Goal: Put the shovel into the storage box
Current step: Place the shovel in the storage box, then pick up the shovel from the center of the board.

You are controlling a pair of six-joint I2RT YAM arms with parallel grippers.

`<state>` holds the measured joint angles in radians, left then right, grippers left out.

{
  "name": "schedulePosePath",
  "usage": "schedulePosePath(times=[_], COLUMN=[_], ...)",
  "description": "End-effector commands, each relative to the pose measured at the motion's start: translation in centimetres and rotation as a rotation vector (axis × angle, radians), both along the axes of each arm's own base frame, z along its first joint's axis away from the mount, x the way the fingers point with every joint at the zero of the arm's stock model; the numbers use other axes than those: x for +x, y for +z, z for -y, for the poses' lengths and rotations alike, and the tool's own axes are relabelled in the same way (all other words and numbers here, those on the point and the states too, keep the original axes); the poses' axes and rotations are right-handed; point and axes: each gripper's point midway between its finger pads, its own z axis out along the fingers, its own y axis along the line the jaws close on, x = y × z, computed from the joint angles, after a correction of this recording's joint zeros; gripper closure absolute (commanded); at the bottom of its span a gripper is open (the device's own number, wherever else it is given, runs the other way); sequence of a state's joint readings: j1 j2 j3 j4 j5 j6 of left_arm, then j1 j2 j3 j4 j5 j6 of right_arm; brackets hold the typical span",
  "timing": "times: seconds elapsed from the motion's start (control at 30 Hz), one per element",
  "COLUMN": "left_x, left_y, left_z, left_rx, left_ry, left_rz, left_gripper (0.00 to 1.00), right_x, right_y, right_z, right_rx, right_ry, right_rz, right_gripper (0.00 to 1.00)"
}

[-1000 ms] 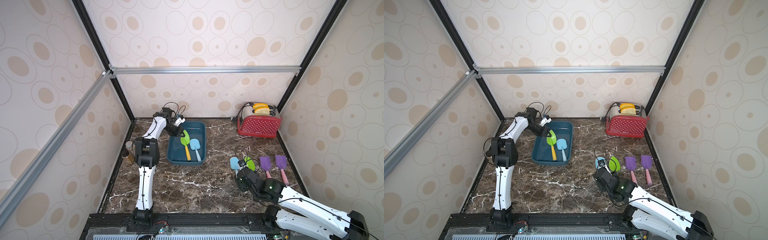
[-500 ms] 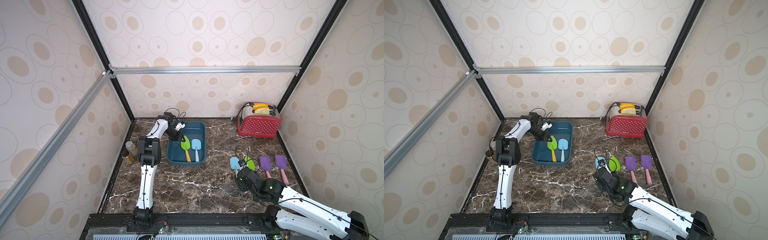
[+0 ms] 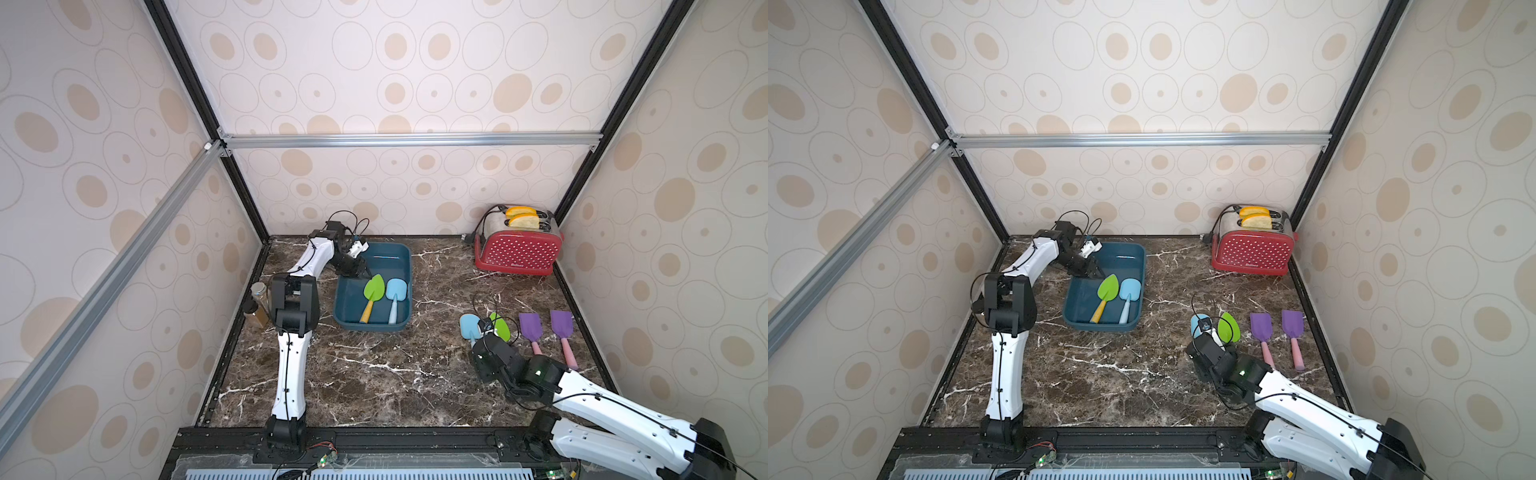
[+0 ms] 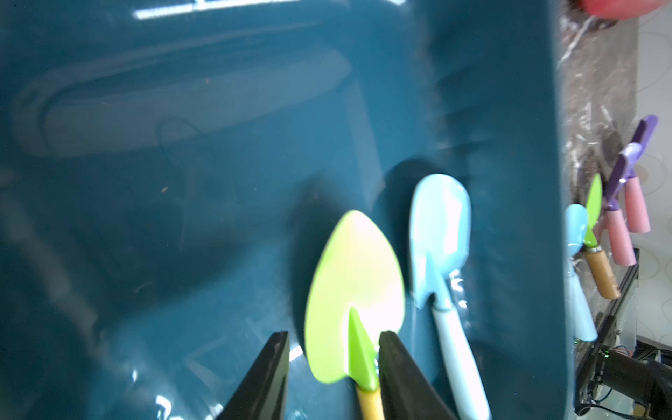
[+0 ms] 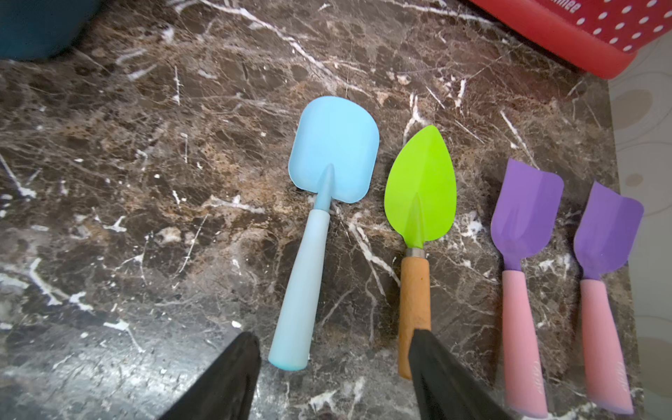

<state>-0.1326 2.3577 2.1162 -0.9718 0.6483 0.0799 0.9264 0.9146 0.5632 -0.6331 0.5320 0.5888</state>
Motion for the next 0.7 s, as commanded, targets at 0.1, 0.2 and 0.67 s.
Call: schedulePosePath(times=[0.1,0.2,0.67], left_x=[-0.9,-2.3,-7.3], left_y=[11.7,14.2,13.3], left_z=[2.2,3.1,4.8], left_rx=[-0.081,-0.135,-0.216], left_ry=[-0.001,0.018,0.076], left_rz=[0.276,0.34,0.378], left_gripper=[0.52,0.5,0.46], right_x=[0.5,1.1,1.0], right_y=[-2.8,-3.8,-7.8], right_z=[-0.2,-0.5,-1.4], right_rx=[0.003,0.015,0.056], right_ry=[-0.049,-0.057,-0.071], right_rz=[-0.063,-0.086,-0.2], right_gripper=[0.32,0.35,0.41])
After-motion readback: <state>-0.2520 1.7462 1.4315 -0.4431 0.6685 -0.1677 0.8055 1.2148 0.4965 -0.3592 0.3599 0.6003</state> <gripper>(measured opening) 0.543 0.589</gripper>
